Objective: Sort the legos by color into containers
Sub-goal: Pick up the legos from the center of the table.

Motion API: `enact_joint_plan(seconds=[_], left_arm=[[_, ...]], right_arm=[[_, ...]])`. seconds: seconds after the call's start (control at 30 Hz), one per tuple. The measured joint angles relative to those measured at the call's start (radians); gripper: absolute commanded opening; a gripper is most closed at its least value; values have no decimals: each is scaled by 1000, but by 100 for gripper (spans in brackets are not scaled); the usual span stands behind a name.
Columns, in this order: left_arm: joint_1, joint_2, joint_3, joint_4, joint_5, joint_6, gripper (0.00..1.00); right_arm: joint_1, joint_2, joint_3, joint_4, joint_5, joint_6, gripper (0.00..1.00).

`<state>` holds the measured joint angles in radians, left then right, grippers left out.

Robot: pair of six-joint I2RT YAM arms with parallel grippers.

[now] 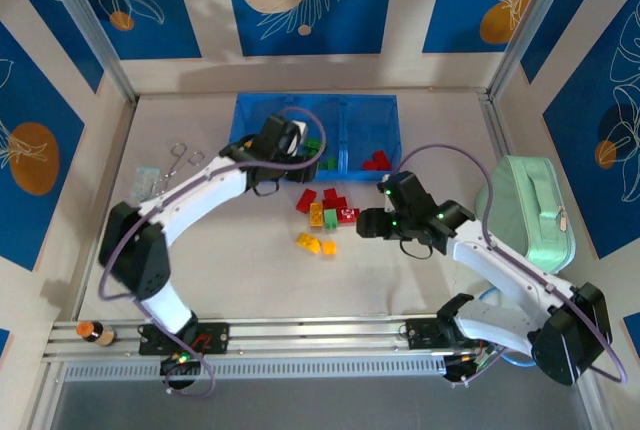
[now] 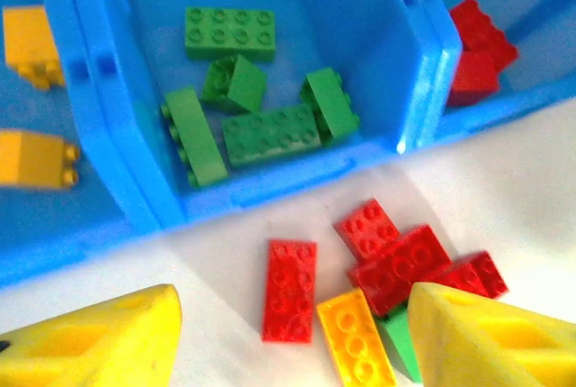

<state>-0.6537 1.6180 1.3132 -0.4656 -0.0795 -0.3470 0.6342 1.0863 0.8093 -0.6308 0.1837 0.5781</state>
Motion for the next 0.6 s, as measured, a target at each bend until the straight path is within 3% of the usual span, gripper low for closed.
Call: enact_joint_plan(seconds=[0.27,0.6], left_arm=[[-67,-172,-393,105,-8,-150,67],[-76,-347,-572,137,-46,-241,67]], right_arm=[[138,281,145,-16,39,58,61],[172,583,365,-53,96,77,57]])
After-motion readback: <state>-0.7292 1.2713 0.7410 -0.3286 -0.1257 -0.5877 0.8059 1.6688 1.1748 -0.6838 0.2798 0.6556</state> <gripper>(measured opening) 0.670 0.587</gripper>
